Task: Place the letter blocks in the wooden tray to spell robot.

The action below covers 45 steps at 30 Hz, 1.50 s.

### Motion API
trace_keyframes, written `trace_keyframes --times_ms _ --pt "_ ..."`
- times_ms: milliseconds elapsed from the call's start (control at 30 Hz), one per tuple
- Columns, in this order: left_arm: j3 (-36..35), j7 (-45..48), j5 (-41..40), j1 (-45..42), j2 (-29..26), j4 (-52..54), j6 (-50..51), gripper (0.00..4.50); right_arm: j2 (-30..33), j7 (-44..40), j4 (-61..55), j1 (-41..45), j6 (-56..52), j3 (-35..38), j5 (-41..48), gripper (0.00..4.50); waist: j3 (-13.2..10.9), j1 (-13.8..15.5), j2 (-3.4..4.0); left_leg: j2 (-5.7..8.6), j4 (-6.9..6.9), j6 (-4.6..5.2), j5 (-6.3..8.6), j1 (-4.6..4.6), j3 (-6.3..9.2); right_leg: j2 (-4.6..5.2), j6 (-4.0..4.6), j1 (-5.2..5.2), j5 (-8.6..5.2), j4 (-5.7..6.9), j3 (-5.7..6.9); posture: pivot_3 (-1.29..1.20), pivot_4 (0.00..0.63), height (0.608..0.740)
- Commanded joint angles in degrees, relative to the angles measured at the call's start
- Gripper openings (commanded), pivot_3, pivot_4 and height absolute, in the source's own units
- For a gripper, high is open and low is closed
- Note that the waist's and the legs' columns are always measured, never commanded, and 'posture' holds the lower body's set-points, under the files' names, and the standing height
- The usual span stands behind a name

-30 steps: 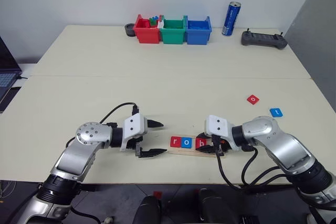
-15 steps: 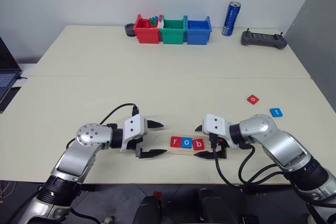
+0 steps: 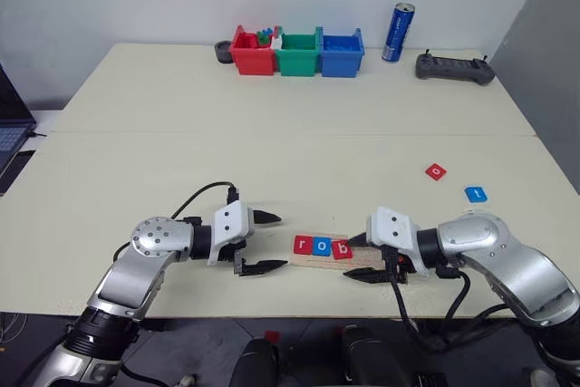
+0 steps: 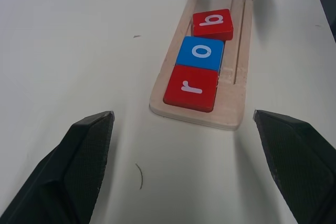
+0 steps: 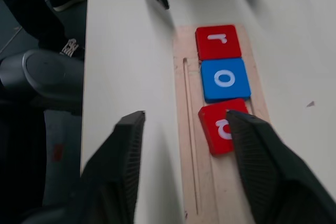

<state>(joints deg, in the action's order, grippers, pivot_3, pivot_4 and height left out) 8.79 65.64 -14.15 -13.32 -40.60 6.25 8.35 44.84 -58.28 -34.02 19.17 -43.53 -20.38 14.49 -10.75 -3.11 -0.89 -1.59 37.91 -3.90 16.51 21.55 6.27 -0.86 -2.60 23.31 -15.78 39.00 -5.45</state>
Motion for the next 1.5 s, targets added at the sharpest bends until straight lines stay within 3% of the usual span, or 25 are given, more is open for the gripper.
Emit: trace_keyframes --times_ms 33,133,800,1067,1267,1500 --pt "-0.2 -0.1 0.1 -1.1 0.1 0.6 -0.4 4.50 -0.7 0.8 -0.8 1.4 1.8 -2.3 -1.4 1.17 0.0 -0.1 0.00 0.00 0.00 0.00 0.00 -0.02 0.00 -0.01 -0.01 0.00 0.00 0.01 0.00 0.00 0.150 0.740" --pt "-0.1 -0.1 0.3 -1.3 0.2 0.4 -0.6 4.50 -2.1 1.9 1.1 2.8 1.0 -4.5 -2.5 0.05 0.0 -0.1 0.00 0.00 0.00 0.00 0.00 0.00 -0.02 0.00 0.05 0.00 0.03 0.00 -0.02 0.00 0.150 0.740" --pt "-0.2 -1.2 -0.2 -1.0 0.4 3.6 2.3 4.50 -6.7 4.8 6.9 5.1 3.0 -6.7 -7.1 0.05 0.0 -0.1 0.00 0.01 0.00 0.00 0.00 0.02 0.01 0.01 0.11 0.00 0.06 -0.01 -0.01 0.00 0.150 0.740" --pt "-0.4 -1.1 -0.3 -1.5 0.5 3.0 2.6 4.50 -3.9 2.1 3.2 5.4 0.3 -3.0 -3.2 0.05 0.0 0.0 0.00 0.01 0.00 0.00 0.00 0.02 0.01 0.02 0.12 0.00 0.07 -0.01 -0.01 0.00 0.150 0.740" --pt "-0.8 -1.1 0.0 -0.8 0.3 1.8 1.4 4.50 1.8 1.3 5.2 4.7 3.8 -2.8 -6.1 0.05 0.0 0.0 0.00 0.02 0.00 0.00 0.00 0.02 0.00 0.02 0.10 0.00 0.06 -0.02 -0.01 0.00 0.150 0.740" --pt "-0.8 -1.4 0.0 -0.3 0.2 2.4 1.6 4.50 1.6 1.3 9.3 5.6 7.2 -5.0 -9.5 0.05 0.0 0.0 0.00 0.02 -0.01 0.00 0.00 0.02 0.00 0.02 0.10 0.00 0.06 -0.02 -0.01 0.00 0.150 0.740"
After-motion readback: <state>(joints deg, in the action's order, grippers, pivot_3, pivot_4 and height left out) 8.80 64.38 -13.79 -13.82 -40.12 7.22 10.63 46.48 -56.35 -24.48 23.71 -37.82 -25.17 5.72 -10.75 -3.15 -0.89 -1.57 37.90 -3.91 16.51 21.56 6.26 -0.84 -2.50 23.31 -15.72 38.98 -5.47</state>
